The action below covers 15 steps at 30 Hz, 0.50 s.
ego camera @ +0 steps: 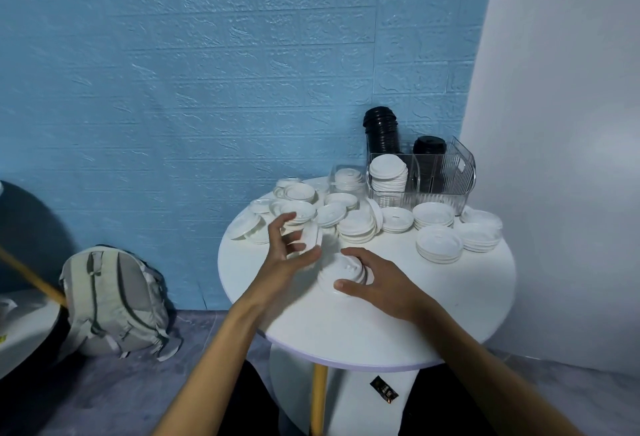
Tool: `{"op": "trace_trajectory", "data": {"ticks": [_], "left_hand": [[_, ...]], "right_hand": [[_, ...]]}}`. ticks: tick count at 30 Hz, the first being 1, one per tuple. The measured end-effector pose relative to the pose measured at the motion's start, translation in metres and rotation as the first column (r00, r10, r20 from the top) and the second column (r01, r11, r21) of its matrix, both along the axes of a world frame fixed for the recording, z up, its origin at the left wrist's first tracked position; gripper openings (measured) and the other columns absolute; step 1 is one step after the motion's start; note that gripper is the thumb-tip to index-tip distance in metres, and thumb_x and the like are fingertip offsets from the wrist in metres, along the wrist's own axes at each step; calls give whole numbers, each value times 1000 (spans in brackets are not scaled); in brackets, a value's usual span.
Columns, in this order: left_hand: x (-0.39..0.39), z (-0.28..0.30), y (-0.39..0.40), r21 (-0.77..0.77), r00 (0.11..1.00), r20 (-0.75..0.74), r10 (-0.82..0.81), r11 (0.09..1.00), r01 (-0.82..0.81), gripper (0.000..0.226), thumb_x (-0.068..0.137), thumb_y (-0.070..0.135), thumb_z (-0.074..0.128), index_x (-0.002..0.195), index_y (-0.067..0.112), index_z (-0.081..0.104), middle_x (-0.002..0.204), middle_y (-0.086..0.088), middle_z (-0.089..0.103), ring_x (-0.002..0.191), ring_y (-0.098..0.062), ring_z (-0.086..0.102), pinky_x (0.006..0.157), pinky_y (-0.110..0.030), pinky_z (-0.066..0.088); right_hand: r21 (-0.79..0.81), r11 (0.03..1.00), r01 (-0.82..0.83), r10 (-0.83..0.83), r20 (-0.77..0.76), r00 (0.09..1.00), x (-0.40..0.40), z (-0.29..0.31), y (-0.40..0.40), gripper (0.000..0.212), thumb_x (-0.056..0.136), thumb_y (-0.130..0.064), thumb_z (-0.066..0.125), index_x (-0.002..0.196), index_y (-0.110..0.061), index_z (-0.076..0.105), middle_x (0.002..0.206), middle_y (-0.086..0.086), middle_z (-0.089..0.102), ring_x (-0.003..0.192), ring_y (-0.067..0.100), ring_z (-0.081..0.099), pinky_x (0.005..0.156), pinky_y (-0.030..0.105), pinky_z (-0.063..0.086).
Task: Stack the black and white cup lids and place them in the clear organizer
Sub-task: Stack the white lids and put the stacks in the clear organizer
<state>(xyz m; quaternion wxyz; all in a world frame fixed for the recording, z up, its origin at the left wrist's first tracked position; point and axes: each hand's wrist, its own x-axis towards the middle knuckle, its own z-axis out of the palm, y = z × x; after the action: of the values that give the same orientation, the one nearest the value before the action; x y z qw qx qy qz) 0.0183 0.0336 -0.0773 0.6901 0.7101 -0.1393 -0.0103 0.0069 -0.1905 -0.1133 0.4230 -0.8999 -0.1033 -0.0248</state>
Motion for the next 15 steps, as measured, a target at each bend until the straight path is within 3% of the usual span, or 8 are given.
{"op": "trace_trajectory", "data": {"ticks": [2,4,8,15], "left_hand": [[2,0,-4,-145,999,24,25,989,-22,86,71,20,81,142,49,41,125,6,67,114,-7,64,91,-23,51],[3,-1,-8,-235,1000,7,18,972,-16,83,69,17,82,141,45,51,120,16,71,113,-4,65,93,-21,50],[-3,-8,-18,-266,1000,-22,-14,964,8,64,75,15,82,134,28,62,120,-7,73,112,-18,67,99,-37,51],[-6,-10,-22,-136,997,6,78,988,-76,49,81,4,84,122,22,66,114,-7,75,106,-19,71,92,-38,58]], "right_hand": [[-7,1000,1,-1,-2,1000,0,0,0,51,81,-55,78,124,-50,49,116,-39,59,110,-22,52,97,15,40],[-5,1000,0,0,0,1000,-1,0,1,52,80,-58,77,124,-46,52,117,-35,62,111,-17,54,101,20,42],[29,999,-25,25,20,999,-3,2,3,63,77,-61,77,132,-42,54,122,-29,65,114,-8,59,106,32,47],[58,996,-62,60,45,997,-4,4,4,67,78,-61,77,137,-45,49,129,-31,61,120,-7,57,110,37,45]]}}
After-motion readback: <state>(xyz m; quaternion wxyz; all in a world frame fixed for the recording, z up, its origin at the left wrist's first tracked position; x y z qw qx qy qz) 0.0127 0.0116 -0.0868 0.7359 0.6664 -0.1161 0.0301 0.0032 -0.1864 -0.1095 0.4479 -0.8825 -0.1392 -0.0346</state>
